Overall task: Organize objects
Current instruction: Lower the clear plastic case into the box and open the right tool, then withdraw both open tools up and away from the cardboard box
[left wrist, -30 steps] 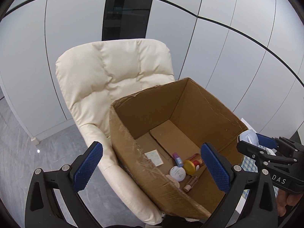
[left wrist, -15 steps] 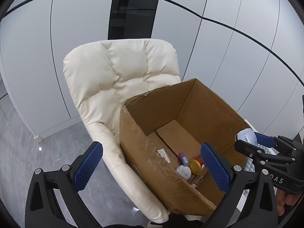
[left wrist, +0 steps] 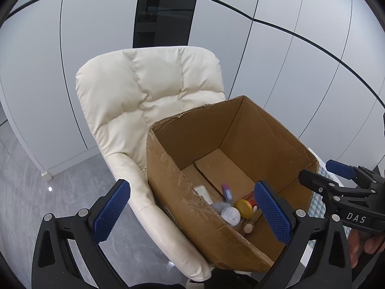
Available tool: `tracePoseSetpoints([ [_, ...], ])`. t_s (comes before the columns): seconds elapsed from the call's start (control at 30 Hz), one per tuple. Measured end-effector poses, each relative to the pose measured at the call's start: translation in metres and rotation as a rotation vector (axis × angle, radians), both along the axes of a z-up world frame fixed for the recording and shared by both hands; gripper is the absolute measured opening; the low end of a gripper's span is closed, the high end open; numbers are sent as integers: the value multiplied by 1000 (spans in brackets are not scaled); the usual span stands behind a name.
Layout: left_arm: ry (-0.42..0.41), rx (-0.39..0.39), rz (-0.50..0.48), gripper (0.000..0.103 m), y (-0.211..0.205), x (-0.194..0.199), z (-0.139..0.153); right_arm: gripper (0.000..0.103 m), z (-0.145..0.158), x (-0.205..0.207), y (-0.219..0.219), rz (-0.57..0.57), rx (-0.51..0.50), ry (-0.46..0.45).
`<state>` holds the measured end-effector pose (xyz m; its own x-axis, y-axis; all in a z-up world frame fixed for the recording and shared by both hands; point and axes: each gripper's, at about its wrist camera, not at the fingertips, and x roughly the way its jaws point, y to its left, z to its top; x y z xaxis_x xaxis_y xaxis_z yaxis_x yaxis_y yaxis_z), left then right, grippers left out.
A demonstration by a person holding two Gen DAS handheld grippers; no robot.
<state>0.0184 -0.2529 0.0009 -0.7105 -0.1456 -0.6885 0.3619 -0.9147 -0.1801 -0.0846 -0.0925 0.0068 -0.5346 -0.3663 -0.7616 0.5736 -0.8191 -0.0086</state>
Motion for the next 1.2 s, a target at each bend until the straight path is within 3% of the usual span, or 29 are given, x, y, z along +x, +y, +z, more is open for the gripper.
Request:
tracePoseSetpoints([
  [0.1, -1, 3, -3, 103, 1, -1, 0, 97, 1, 1, 1, -7, 7, 12],
  [0.43, 2, 2, -19, 103, 9, -7, 0, 98, 2, -1, 10, -21, 20, 25],
  [0.47, 2, 2, -22, 103, 10, -9, 0, 103, 2, -1, 12, -28, 19, 26],
  [1.2, -8, 1, -97, 103, 47, -33, -3, 103, 4, -12, 62, -111, -5, 14],
])
